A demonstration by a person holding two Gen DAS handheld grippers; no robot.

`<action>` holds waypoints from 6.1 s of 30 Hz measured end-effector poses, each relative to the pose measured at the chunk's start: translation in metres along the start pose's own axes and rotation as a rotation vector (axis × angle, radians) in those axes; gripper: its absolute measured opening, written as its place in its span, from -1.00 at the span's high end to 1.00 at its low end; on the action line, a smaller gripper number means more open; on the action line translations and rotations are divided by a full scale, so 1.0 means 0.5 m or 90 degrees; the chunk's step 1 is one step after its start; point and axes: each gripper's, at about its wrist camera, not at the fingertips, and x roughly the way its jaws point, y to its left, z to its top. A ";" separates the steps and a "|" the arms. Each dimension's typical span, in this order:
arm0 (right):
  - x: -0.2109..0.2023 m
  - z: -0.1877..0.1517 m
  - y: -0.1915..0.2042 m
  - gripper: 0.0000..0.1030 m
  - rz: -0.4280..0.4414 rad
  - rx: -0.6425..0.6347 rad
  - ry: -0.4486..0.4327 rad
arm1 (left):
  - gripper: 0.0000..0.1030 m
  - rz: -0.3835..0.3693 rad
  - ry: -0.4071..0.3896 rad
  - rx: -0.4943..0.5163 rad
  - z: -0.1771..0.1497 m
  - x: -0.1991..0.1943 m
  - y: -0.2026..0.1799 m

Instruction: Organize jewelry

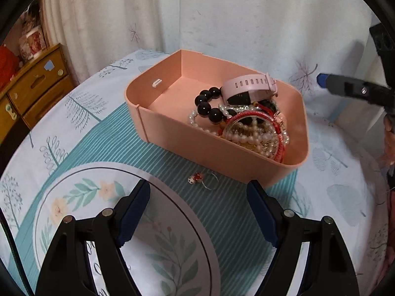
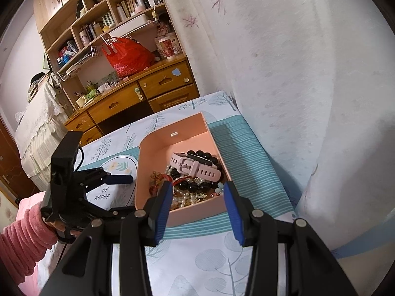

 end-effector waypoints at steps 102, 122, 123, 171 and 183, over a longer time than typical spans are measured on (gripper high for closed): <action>-0.170 -0.093 0.311 -0.70 0.020 -0.128 0.144 | -0.98 0.405 -0.020 -0.498 -0.239 -0.484 -0.175; -0.180 -0.116 0.332 -0.70 0.026 -0.151 0.143 | -0.98 0.402 -0.010 -0.505 -0.251 -0.482 -0.193; -0.182 -0.115 0.333 -0.70 0.026 -0.152 0.141 | -0.98 0.406 -0.013 -0.502 -0.249 -0.485 -0.196; -0.207 -0.111 0.333 -0.70 0.024 -0.153 0.124 | -0.98 0.404 -0.047 -0.482 -0.226 -0.502 -0.225; -0.207 -0.112 0.332 -0.70 0.023 -0.153 0.125 | -0.98 0.403 -0.046 -0.483 -0.228 -0.503 -0.225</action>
